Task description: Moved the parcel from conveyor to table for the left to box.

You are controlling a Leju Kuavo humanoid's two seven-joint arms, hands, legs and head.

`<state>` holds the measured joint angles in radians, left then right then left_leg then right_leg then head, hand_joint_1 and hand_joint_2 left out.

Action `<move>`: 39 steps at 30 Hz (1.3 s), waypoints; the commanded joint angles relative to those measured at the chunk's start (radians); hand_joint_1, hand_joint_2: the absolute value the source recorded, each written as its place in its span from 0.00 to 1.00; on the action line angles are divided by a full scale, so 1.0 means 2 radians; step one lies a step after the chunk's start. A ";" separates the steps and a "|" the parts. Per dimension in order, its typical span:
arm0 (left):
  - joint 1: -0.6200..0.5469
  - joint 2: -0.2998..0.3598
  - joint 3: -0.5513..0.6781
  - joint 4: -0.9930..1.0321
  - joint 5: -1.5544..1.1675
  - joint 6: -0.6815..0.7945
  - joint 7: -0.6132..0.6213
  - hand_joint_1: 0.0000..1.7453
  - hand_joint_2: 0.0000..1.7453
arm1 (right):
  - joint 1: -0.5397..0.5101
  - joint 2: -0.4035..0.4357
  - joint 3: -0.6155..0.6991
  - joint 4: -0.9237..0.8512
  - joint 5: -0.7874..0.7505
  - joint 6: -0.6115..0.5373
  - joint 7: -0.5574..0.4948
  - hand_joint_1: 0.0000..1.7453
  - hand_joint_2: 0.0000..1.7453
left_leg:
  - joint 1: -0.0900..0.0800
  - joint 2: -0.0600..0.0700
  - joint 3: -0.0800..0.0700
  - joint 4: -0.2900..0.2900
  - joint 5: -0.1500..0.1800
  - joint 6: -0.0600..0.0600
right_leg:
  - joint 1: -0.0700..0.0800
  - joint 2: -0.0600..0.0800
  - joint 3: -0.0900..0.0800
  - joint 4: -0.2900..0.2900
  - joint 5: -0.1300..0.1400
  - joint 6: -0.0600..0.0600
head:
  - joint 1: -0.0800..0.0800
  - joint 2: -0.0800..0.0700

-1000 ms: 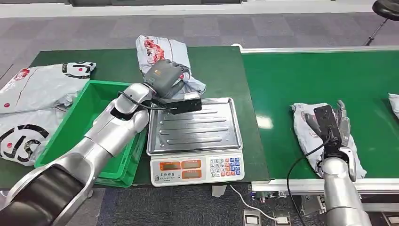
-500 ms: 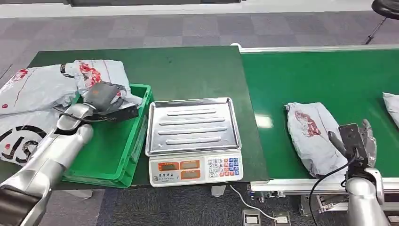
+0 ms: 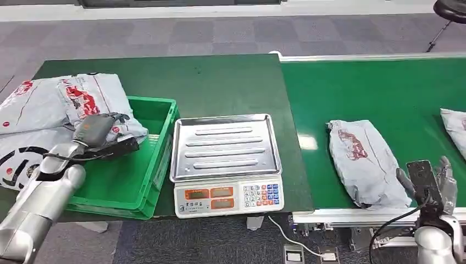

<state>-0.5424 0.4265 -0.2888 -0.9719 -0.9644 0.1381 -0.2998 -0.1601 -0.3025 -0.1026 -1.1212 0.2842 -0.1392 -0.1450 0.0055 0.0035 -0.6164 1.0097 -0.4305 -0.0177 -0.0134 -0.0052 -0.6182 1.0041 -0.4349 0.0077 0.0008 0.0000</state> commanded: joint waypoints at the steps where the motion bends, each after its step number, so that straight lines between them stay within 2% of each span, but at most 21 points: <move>1: 0.006 -0.012 0.030 -0.014 0.004 -0.008 -0.001 0.00 1.00 | -0.006 0.015 -0.018 0.006 0.000 0.003 0.002 0.00 1.00 | 0.000 0.000 0.002 -0.001 0.000 0.000 | 0.000 0.000 0.002 -0.001 0.000 0.000 | 0.000 0.000; 5: 0.022 -0.025 0.041 -0.045 0.079 -0.050 -0.031 0.00 1.00 | -0.038 0.012 -0.003 0.051 0.018 0.003 0.015 0.00 1.00 | 0.000 0.000 0.002 -0.001 0.000 0.000 | 0.000 0.001 0.002 -0.001 0.000 0.000 | 0.000 0.000; 6: 0.017 -0.033 0.037 -0.043 0.110 -0.080 -0.039 0.00 1.00 | -0.053 0.014 -0.001 0.072 0.026 0.001 0.021 0.00 1.00 | 0.000 0.000 0.001 0.000 0.000 0.000 | 0.000 0.001 0.001 -0.001 0.000 0.000 | 0.000 0.000; 7: 0.009 -0.042 0.031 -0.034 0.137 -0.111 -0.049 0.00 1.00 | -0.065 0.011 0.004 0.092 0.044 -0.007 0.031 0.00 0.00 | 0.000 0.001 0.002 -0.001 0.000 0.000 | 0.000 0.001 0.002 -0.001 0.000 0.000 | 0.000 0.000; 8: 0.000 -0.053 0.023 -0.026 0.150 -0.125 -0.054 0.00 1.00 | -0.078 0.010 0.005 0.110 0.056 -0.014 0.037 0.00 1.00 | 0.000 0.000 0.001 -0.001 0.000 0.000 | 0.000 0.001 0.002 -0.001 0.000 0.000 | 0.000 0.000; 9: -0.012 -0.076 0.022 -0.010 0.184 -0.159 -0.063 0.00 1.00 | -0.100 0.006 0.012 0.145 0.080 -0.019 0.052 0.00 1.00 | 0.000 0.001 0.004 -0.002 0.000 0.001 | 0.000 0.001 0.004 -0.003 0.000 0.000 | 0.000 0.000; 11: -0.025 -0.096 0.005 0.004 0.203 -0.167 -0.063 0.00 1.00 | -0.132 0.000 0.016 0.194 0.100 -0.026 0.048 0.00 1.00 | 0.000 -0.001 0.002 -0.001 0.000 0.001 | 0.000 -0.001 0.003 -0.002 0.000 0.000 | 0.000 0.000; 16: -0.024 -0.089 0.000 0.001 0.211 -0.162 -0.061 0.00 1.00 | -0.133 0.000 0.012 0.200 0.102 -0.026 0.041 0.00 1.00 | 0.000 0.000 0.001 0.000 0.000 0.001 | 0.000 0.000 0.001 -0.001 0.001 0.001 | 0.000 0.000; 17: -0.024 -0.097 0.008 0.002 0.236 -0.183 -0.072 0.00 1.00 | -0.137 -0.002 0.017 0.206 0.118 -0.041 0.057 0.00 1.00 | 0.000 0.000 0.002 0.000 0.000 0.001 | 0.000 0.000 0.002 -0.001 0.001 0.000 | 0.000 0.000; 18: -0.026 -0.108 0.014 0.006 0.263 -0.206 -0.077 0.00 1.00 | -0.146 -0.005 0.021 0.220 0.135 -0.052 0.069 0.00 1.00 | 0.000 0.000 0.001 0.000 0.000 0.001 | 0.000 0.000 0.002 -0.001 0.001 0.001 | 0.000 0.000; 22: -0.034 -0.170 0.018 0.030 0.337 -0.220 -0.065 0.00 1.00 | -0.190 -0.008 0.032 0.292 0.203 -0.107 0.097 0.00 1.00 | -0.001 -0.002 0.002 0.000 0.000 0.001 | 0.000 -0.001 0.003 -0.001 0.001 0.000 | 0.000 0.000; 27: 0.002 -0.226 0.015 0.035 0.427 -0.227 -0.068 0.00 1.00 | -0.251 0.028 0.049 0.349 0.240 -0.118 0.121 0.00 1.00 | -0.001 0.001 0.002 0.000 0.000 0.001 | -0.001 0.001 0.002 -0.001 0.001 0.001 | 0.000 0.000; 30: 0.019 -0.244 -0.008 0.022 0.446 -0.224 -0.068 0.00 1.00 | -0.267 0.044 0.051 0.371 0.238 -0.085 0.133 0.00 1.00 | -0.001 0.001 0.002 0.000 0.000 0.001 | -0.001 0.001 0.002 -0.001 0.001 0.001 | 0.000 0.000; 31: 0.020 -0.246 -0.009 0.022 0.446 -0.224 -0.068 0.00 1.00 | -0.266 0.044 0.052 0.372 0.238 -0.084 0.133 0.00 1.00 | -0.001 0.002 0.003 -0.001 0.000 0.001 | -0.001 0.002 0.003 -0.002 0.002 0.001 | 0.000 0.000; 39: 0.011 -0.248 -0.040 0.006 0.469 -0.217 -0.056 0.00 1.00 | -0.267 0.081 0.047 0.401 0.198 0.043 0.110 0.00 1.00 | -0.001 0.000 0.001 0.000 0.000 0.001 | 0.000 0.000 0.002 -0.001 0.001 0.001 | 0.000 0.000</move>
<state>-0.4994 -0.0481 -0.2937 -0.9891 -0.0459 -0.3029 -0.4284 -0.6272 -0.2328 -0.0431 -0.4735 0.7326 -0.1868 0.1042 0.0031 0.0006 -0.6169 1.0105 -0.4287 -0.0156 -0.0144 -0.0084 -0.6169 1.0041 -0.4323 0.0097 0.0007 0.0000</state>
